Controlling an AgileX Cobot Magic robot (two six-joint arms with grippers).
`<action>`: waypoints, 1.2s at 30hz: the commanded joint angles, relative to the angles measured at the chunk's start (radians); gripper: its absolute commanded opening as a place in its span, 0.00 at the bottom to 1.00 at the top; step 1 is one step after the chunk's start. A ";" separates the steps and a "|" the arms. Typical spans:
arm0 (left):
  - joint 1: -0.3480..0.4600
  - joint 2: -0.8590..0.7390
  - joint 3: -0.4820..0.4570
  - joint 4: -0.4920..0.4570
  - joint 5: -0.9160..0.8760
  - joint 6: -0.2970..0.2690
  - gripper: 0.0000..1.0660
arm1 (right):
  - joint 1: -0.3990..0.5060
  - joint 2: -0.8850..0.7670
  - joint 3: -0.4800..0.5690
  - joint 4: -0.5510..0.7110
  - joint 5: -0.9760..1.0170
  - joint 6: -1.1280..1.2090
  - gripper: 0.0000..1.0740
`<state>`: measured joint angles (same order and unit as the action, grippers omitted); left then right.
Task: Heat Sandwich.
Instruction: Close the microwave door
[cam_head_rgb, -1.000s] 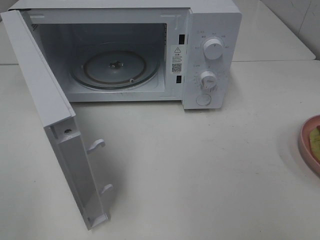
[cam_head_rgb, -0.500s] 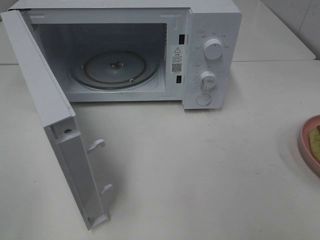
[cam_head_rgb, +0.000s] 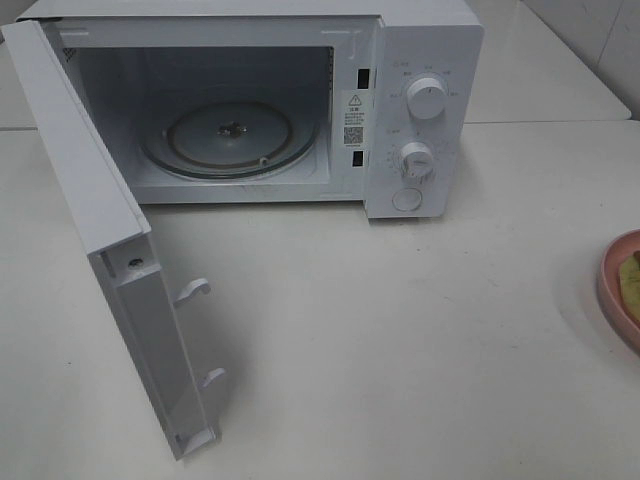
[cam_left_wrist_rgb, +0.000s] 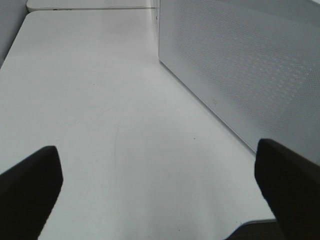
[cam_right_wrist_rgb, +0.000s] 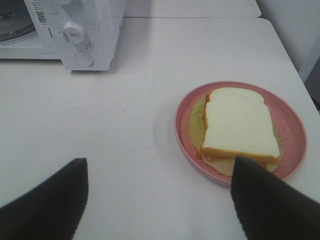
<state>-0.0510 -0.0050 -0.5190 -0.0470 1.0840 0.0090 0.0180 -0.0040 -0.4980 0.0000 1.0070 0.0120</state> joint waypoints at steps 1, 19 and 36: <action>0.002 -0.005 0.002 -0.003 -0.014 0.002 0.94 | -0.007 -0.028 0.001 0.000 -0.010 -0.006 0.71; 0.002 -0.005 0.002 -0.003 -0.014 0.002 0.94 | -0.007 -0.028 0.001 0.000 -0.010 -0.006 0.71; 0.002 -0.005 0.002 0.002 -0.014 -0.009 0.94 | -0.007 -0.028 0.001 0.000 -0.010 -0.005 0.71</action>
<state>-0.0510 -0.0050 -0.5190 -0.0470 1.0840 0.0090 0.0180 -0.0040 -0.4980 0.0000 1.0070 0.0110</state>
